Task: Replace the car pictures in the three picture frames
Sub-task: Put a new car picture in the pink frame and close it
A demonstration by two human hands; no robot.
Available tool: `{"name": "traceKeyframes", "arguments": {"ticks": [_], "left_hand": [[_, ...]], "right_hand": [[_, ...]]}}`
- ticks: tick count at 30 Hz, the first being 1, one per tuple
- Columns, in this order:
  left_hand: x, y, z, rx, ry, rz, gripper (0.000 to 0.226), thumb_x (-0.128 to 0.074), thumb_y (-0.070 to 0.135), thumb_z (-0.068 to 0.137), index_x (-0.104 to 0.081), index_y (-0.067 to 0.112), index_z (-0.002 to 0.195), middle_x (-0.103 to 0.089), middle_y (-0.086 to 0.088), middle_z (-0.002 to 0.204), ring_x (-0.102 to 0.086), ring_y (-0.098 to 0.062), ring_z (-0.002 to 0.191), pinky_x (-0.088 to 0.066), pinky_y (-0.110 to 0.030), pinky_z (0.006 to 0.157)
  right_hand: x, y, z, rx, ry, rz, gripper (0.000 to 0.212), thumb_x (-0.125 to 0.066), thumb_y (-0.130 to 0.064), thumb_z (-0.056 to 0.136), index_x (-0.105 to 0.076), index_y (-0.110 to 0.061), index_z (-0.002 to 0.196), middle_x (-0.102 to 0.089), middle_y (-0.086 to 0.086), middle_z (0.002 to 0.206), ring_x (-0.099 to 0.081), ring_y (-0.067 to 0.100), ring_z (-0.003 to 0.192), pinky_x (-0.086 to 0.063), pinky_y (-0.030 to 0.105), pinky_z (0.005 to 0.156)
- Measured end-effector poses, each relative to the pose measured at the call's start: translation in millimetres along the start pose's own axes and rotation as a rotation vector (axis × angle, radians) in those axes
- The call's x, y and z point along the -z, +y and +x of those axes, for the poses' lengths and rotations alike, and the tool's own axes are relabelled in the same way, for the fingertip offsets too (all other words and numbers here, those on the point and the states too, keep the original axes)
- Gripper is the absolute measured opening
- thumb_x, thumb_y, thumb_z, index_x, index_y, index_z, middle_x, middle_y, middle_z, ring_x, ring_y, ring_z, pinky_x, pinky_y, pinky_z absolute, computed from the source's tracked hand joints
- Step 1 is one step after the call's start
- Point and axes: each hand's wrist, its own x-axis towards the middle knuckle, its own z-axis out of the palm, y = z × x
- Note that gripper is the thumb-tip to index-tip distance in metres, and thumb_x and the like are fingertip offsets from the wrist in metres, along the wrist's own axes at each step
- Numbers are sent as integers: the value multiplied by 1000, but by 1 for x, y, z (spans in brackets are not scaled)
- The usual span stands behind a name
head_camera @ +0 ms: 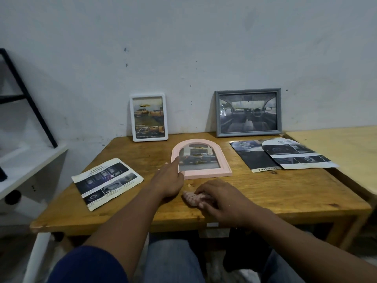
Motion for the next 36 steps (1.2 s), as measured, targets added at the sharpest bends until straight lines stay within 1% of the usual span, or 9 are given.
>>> {"name": "traceKeyframes", "arguments": {"ticks": [6, 13, 18, 20, 24, 30, 32, 34, 36], "left_hand": [[11, -1, 27, -31, 106, -54, 64, -43, 35, 107, -11, 29, 162, -19, -3, 169, -13, -27, 156, -23, -48, 121], [19, -7, 73, 4, 178, -114, 69, -48, 32, 106, -8, 36, 162, -14, 5, 170, -11, -23, 157, -25, -47, 121], [7, -17, 96, -51, 225, -172, 73, -48, 25, 106, -3, 39, 162, -20, 3, 169, -26, -23, 152, -34, -40, 115], [1, -19, 96, -77, 238, -172, 76, -48, 21, 105, -1, 42, 161, -30, 1, 165, -43, -23, 140, -44, -37, 105], [-4, -18, 94, -109, 218, -112, 85, -45, 25, 105, 19, 49, 155, -53, -5, 148, -63, -21, 103, -57, -40, 83], [-4, -15, 96, -61, 187, -57, 82, -38, 32, 106, 27, 38, 155, -66, -10, 125, -66, -22, 83, -58, -47, 76], [-5, -15, 97, -64, 199, -58, 79, -37, 35, 107, 26, 37, 155, -66, -8, 128, -66, -21, 84, -58, -47, 77], [-6, -15, 97, -88, 207, -73, 78, -36, 37, 106, 25, 39, 155, -60, -6, 141, -66, -22, 97, -57, -48, 85], [-6, -16, 95, -85, 233, -109, 75, -34, 38, 106, 21, 42, 156, -52, -7, 150, -63, -24, 109, -54, -48, 92]], "right_hand": [[41, 23, 53, -253, 1, 312, 30, -60, -24, 97, -57, -29, 126, -58, -11, 114, -57, 7, 102, -51, 22, 81], [67, 83, 156, -360, 61, 174, 25, -59, -31, 98, -59, -23, 122, -64, -1, 103, -63, 14, 84, -57, 32, 73], [29, 103, 217, -267, 27, -36, 26, -58, -33, 94, -63, -25, 119, -68, 2, 114, -61, 23, 102, -51, 38, 83], [9, 106, 221, -177, -36, -137, 29, -53, -37, 94, -62, -30, 121, -66, 0, 121, -56, 25, 113, -47, 42, 90], [-15, 113, 205, -14, -62, -154, 42, -46, -28, 97, -55, -27, 138, -54, -1, 145, -44, 19, 135, -33, 41, 114], [-16, 120, 198, -158, -5, -281, 40, -41, -33, 100, -55, -23, 136, -59, 3, 138, -51, 26, 126, -44, 41, 101], [-17, 117, 192, -232, -36, -383, 44, -43, -37, 96, -54, -17, 134, -61, 7, 132, -54, 28, 118, -43, 41, 99], [-20, 110, 184, -302, -73, -430, 58, -40, -50, 88, -54, -13, 131, -62, 9, 128, -56, 28, 112, -43, 43, 100], [-26, 97, 178, -320, -37, -318, 60, -36, -52, 83, -57, -14, 125, -63, 9, 124, -56, 27, 111, -44, 44, 101]]}}
